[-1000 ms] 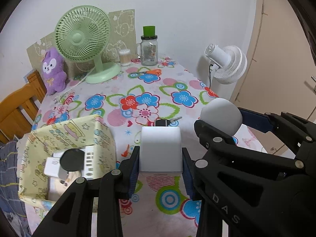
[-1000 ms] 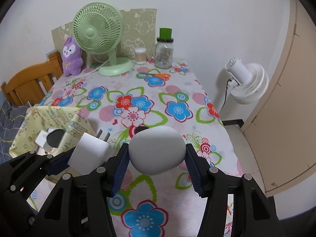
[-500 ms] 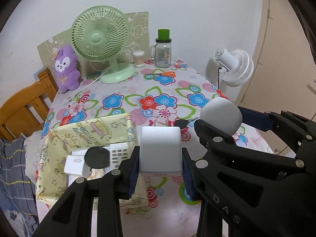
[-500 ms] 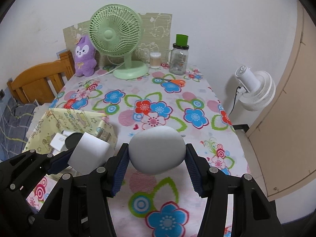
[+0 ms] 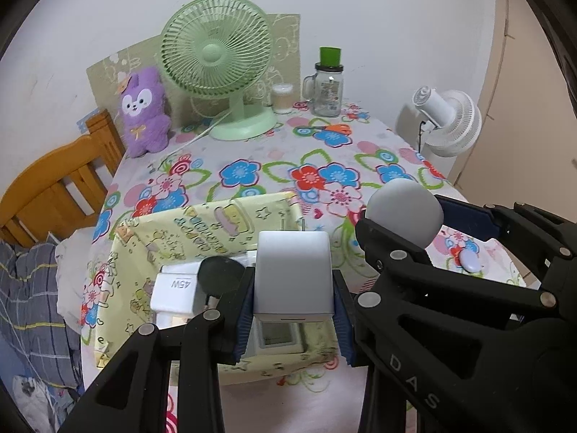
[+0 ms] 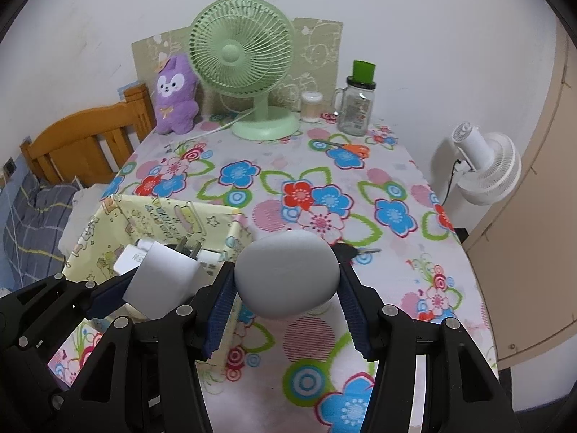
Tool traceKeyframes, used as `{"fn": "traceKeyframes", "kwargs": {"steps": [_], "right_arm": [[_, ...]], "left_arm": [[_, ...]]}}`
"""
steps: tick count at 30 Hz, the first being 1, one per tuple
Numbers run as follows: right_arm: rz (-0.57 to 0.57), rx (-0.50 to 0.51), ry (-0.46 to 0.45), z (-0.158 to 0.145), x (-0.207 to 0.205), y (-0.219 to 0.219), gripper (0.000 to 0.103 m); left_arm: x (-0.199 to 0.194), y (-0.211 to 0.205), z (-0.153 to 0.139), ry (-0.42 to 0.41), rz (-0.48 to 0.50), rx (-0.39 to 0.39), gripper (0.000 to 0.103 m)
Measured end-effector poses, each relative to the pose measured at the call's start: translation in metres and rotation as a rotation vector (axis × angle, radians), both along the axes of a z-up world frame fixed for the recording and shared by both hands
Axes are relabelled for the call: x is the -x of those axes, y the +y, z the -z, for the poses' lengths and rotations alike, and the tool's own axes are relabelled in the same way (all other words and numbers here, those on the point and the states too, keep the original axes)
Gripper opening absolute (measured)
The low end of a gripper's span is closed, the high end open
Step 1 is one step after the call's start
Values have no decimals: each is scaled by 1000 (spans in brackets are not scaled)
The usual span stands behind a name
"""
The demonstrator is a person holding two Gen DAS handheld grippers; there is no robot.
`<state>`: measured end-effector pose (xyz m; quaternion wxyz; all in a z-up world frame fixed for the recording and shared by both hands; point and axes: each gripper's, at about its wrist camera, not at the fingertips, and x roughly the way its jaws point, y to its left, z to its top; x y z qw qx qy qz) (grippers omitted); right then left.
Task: Organize rigid objects
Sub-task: 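Lift the white cube and earbud case and carry them toward the yellow box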
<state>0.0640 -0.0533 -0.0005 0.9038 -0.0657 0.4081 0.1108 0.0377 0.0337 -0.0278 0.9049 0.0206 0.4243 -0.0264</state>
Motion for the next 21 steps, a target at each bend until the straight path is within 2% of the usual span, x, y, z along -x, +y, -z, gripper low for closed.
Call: {"fn": "traceKeyframes", "kwargs": {"steps": [21], "right_arm": [[-61, 20, 32, 24, -24, 69, 59]], "left_arm": [[-17, 66, 24, 32, -67, 14, 40]]}}
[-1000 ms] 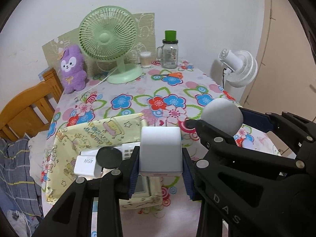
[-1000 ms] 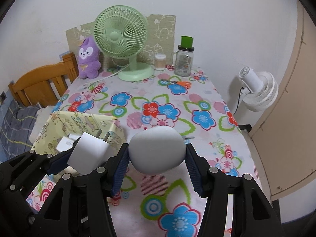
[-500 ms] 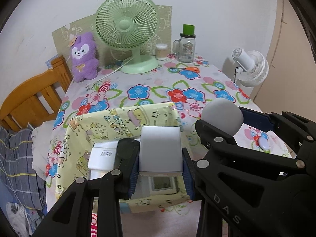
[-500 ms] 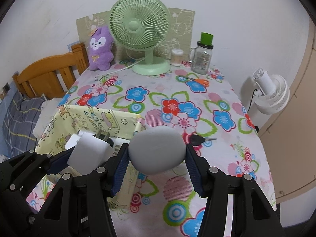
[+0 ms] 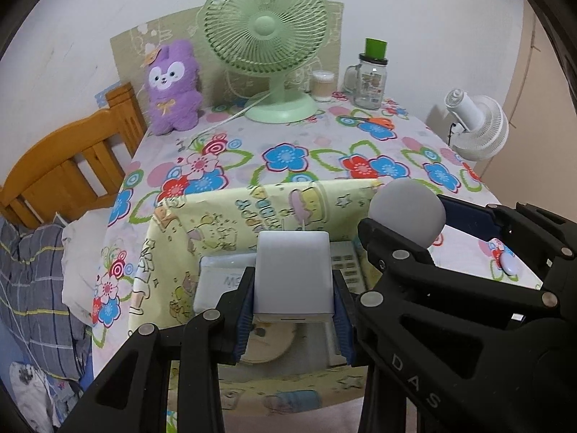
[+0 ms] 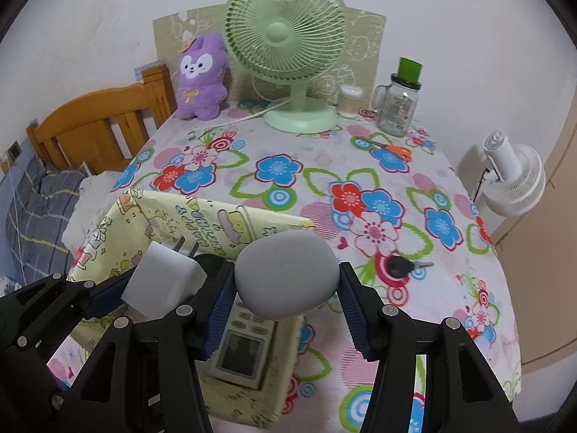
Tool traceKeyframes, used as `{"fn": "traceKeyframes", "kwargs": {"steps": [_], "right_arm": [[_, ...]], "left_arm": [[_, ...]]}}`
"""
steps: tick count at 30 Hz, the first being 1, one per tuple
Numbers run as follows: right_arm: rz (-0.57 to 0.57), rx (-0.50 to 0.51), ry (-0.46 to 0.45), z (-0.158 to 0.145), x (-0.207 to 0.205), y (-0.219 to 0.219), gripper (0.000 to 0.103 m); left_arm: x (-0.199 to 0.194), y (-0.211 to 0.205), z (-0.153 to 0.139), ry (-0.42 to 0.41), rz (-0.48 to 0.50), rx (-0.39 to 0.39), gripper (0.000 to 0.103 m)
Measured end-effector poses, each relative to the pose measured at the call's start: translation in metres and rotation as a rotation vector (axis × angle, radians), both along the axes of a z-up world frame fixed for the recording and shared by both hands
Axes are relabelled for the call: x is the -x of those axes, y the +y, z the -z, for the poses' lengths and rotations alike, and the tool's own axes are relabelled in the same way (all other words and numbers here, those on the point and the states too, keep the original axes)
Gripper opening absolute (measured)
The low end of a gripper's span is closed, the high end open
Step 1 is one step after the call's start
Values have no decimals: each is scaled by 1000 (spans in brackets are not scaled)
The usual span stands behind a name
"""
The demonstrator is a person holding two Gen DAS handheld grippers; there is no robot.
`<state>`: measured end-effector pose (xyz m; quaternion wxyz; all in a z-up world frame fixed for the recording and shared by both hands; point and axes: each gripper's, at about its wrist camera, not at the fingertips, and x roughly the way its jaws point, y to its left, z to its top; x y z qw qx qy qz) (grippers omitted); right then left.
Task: Organize rigid objects
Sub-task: 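Lift the white cube and earbud case and carry them toward the yellow box, then lower the cube and earbud case into the box and open both grippers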
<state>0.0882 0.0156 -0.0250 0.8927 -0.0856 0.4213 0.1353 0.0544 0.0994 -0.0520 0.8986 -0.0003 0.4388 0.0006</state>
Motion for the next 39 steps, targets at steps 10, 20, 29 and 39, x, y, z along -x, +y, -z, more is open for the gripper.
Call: {"fn": "traceKeyframes", "kwargs": {"steps": [10, 20, 29, 39], "right_arm": [[-12, 44, 13, 15, -8, 21, 59], [-31, 46, 10, 15, -4, 30, 59], [-79, 44, 53, 28, -5, 44, 59], [-84, 2, 79, 29, -5, 44, 59]], "left_arm": [[-6, 20, 18, 34, -35, 12, 40], [-3, 30, 20, 30, -49, 36, 40], [1, 38, 29, 49, -73, 48, 40], [4, 37, 25, 37, -66, 74, 48]]}}
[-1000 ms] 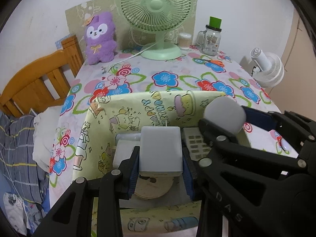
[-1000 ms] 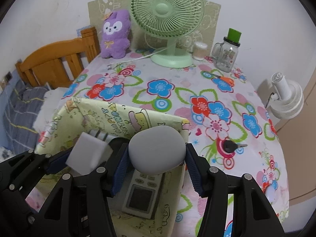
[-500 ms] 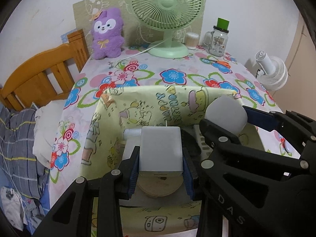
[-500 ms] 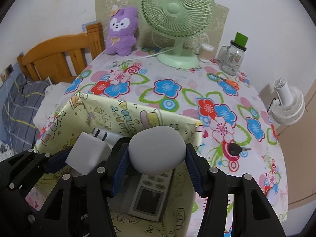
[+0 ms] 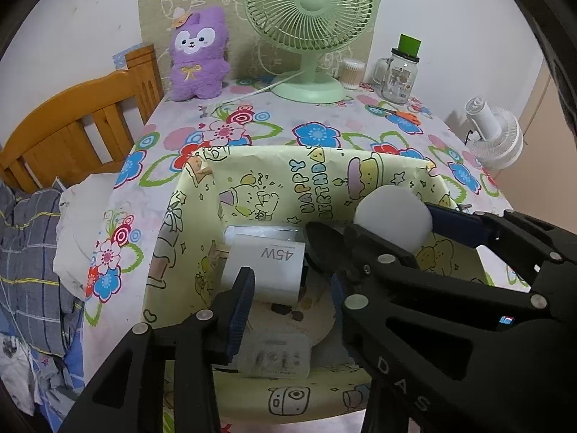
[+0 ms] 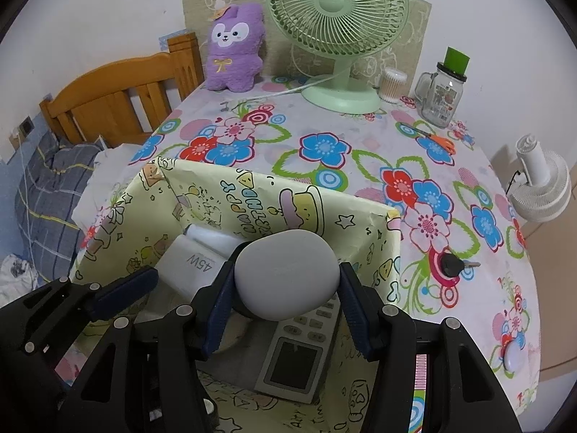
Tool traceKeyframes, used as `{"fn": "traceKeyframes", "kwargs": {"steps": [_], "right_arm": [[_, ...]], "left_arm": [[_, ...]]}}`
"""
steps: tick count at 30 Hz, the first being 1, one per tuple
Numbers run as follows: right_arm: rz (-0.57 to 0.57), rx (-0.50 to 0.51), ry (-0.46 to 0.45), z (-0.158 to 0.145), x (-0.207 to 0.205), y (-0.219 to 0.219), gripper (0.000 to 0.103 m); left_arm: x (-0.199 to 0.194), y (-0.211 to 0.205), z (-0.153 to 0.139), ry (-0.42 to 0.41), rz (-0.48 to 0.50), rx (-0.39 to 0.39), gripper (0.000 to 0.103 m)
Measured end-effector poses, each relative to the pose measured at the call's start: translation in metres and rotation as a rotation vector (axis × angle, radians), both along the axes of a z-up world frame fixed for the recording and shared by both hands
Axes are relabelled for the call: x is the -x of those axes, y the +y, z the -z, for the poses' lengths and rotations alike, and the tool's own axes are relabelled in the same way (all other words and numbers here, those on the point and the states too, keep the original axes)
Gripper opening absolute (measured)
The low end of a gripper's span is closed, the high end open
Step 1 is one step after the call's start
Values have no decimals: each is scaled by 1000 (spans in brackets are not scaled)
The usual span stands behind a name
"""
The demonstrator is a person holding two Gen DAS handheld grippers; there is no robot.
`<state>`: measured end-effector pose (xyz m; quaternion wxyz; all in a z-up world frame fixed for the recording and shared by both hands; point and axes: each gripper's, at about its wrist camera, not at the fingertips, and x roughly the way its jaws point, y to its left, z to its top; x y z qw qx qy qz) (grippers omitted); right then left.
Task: Organize rigid objects
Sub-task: 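Lower the cube and earbud case into the box and open both grippers, then withdraw both tools from the yellow box toward the black car key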
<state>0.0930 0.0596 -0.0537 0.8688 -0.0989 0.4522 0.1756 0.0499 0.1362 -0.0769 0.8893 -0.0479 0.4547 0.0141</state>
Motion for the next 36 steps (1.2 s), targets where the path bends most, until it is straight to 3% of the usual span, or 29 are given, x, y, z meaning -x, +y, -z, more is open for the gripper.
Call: {"fn": "traceKeyframes", "kwargs": {"steps": [6, 10, 14, 26, 36], "right_arm": [[-12, -26, -1, -2, 3, -1, 61], [-9, -30, -25, -10, 7, -5, 71], [-7, -23, -48, -18, 10, -11, 75], [56, -19, -93, -34, 20, -48, 87], [107, -29, -108, -41, 23, -80, 91]], "left_arm": [[6, -3, -5, -31, -23, -17, 64], [9, -5, -12, -53, -23, -19, 70], [11, -11, -19, -68, -19, -28, 77], [16, -43, -33, -102, 15, -77, 88], [16, -71, -41, -125, 42, -101, 93]]}}
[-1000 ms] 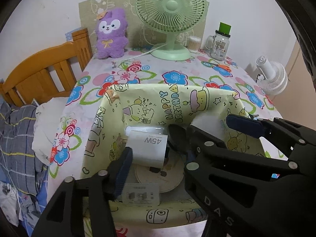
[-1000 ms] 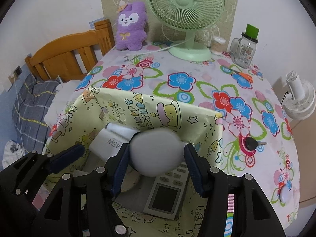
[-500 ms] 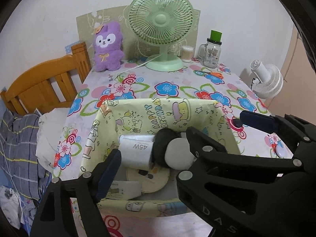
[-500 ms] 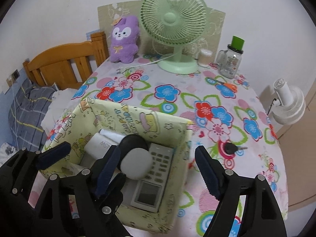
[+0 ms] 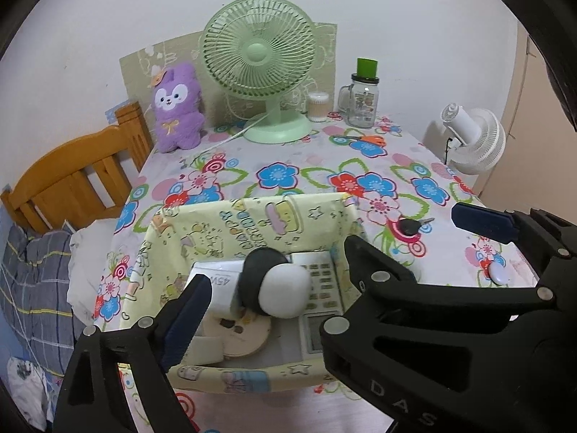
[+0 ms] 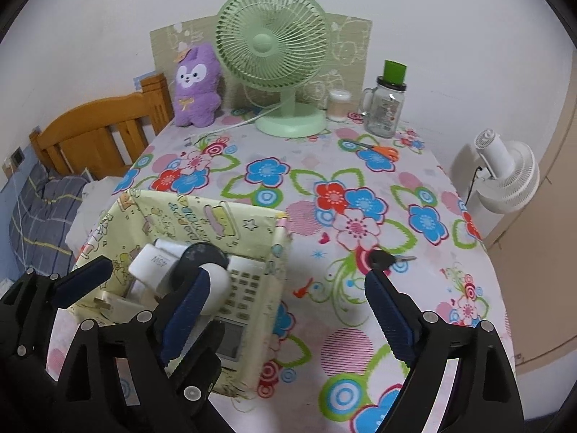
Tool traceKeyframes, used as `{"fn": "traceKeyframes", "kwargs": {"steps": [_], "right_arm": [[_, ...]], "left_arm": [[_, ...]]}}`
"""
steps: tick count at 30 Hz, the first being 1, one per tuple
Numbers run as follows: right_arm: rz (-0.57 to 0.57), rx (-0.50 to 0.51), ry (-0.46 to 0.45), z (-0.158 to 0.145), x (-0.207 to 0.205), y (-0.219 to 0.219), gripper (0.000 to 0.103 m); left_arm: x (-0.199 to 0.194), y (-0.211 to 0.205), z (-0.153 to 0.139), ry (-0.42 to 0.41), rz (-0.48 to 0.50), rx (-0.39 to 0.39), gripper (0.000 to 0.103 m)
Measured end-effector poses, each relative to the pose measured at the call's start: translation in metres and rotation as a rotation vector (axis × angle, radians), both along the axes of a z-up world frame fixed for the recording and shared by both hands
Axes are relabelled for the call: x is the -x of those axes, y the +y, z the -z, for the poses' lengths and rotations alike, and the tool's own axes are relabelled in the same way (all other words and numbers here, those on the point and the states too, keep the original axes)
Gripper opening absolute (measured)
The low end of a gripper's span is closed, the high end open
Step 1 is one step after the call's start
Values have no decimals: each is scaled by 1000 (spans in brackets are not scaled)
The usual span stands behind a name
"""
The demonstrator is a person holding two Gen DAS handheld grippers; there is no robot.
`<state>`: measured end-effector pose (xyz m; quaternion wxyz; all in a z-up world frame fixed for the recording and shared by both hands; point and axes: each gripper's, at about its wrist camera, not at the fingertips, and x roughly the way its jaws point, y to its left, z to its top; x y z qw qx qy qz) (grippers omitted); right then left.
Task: Organize rigid objects
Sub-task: 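Withdraw both tools from the yellow box toward the black car key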
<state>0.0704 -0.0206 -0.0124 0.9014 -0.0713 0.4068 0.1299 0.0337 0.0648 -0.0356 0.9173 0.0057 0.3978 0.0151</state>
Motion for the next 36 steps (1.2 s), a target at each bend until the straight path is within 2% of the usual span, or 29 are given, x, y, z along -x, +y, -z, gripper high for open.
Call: {"fn": "traceKeyframes", "kwargs": {"steps": [15, 19, 26, 36], "right_arm": [[50, 2, -33, -12, 6, -35, 94], [68, 5, -37, -13, 7, -45, 94], [90, 0, -42, -16, 9, -60, 94], [124, -7, -54, -17, 11, -84, 94]], "left_arm": [[3, -32, -11, -18, 16, -4, 98], [3, -41, -12, -22, 22, -11, 102], [1, -55, -14, -22, 43, 19, 102], [-1, -78, -16, -33, 77, 12, 102]]}}
